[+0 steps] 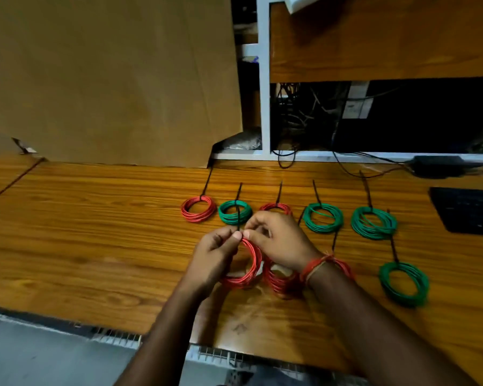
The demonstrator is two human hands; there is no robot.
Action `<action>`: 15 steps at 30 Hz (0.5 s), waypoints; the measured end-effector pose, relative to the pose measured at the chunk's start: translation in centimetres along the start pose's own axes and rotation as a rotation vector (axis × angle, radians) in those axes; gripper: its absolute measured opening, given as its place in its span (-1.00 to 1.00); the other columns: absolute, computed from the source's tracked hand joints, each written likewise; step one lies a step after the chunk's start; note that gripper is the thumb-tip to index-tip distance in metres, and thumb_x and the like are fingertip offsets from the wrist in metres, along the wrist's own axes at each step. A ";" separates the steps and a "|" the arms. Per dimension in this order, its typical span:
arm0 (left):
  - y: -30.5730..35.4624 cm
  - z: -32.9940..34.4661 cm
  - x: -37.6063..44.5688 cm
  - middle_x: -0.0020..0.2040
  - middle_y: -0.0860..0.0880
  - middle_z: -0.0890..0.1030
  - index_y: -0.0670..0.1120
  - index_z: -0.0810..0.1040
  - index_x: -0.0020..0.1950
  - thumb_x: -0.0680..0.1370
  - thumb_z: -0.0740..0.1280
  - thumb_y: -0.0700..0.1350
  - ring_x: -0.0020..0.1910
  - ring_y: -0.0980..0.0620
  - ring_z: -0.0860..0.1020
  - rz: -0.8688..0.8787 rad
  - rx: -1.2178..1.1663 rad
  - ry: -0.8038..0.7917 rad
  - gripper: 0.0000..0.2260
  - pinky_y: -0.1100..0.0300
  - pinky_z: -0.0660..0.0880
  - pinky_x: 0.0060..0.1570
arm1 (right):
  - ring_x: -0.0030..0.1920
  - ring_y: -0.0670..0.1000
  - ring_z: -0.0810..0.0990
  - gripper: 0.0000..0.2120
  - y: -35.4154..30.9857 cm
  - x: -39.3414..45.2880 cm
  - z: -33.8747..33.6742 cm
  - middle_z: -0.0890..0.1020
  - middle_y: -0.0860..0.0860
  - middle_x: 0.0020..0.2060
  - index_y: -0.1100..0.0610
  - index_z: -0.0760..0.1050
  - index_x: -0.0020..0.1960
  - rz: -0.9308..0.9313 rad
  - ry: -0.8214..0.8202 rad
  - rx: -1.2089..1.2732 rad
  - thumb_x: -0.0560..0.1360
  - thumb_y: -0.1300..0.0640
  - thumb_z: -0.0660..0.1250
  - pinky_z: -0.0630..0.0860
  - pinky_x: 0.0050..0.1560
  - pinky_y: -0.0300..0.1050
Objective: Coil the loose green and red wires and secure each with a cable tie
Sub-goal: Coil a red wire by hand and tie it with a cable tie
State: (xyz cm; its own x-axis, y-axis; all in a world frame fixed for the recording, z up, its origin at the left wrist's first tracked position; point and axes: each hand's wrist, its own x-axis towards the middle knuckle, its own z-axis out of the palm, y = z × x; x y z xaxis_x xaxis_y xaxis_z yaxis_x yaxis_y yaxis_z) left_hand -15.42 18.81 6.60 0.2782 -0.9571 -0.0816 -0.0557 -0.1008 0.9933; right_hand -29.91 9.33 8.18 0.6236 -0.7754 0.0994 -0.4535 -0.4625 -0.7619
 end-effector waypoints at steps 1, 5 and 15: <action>-0.6 -0.6 0.5 -0.42 0.08 0.37 -0.03 0.50 -0.24 0.70 0.25 -0.21 -0.51 0.18 0.28 -0.005 -0.011 -0.006 -0.70 0.33 0.21 -0.53 | -0.19 -0.11 0.62 -0.90 0.1 0.4 0.7 0.68 -0.05 -0.21 0.07 0.65 -0.02 0.031 0.021 0.004 0.55 0.05 0.46 0.45 -0.27 -0.22; -3.6 -3.0 2.8 -0.11 0.00 0.71 -0.04 0.63 0.03 0.64 0.26 0.02 -0.13 -0.03 0.65 0.023 0.283 -0.029 -0.80 0.02 0.58 -0.11 | -0.17 -0.10 0.63 -0.95 0.5 1.7 3.2 0.69 -0.06 -0.20 0.06 0.66 -0.04 0.146 -0.022 -0.110 0.50 0.14 0.48 0.51 -0.18 -0.19; -6.0 -3.8 3.4 0.18 -0.09 0.48 0.00 0.55 0.22 0.63 0.20 0.15 0.20 -0.13 0.43 0.138 1.054 -0.023 -0.69 -0.03 0.46 0.17 | -0.02 0.06 0.63 -0.89 1.3 1.1 5.2 0.68 0.02 -0.11 0.06 0.63 -0.03 0.196 0.050 -0.353 0.56 0.05 0.37 0.57 -0.01 -0.03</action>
State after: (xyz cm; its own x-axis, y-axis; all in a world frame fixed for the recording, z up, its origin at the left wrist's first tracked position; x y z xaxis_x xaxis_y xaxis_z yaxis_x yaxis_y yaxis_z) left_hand -10.47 17.20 0.67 0.1886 -0.9820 0.0141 -0.8912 -0.1651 0.4225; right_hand -26.51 10.08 3.97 0.4762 -0.8793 0.0117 -0.7566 -0.4164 -0.5041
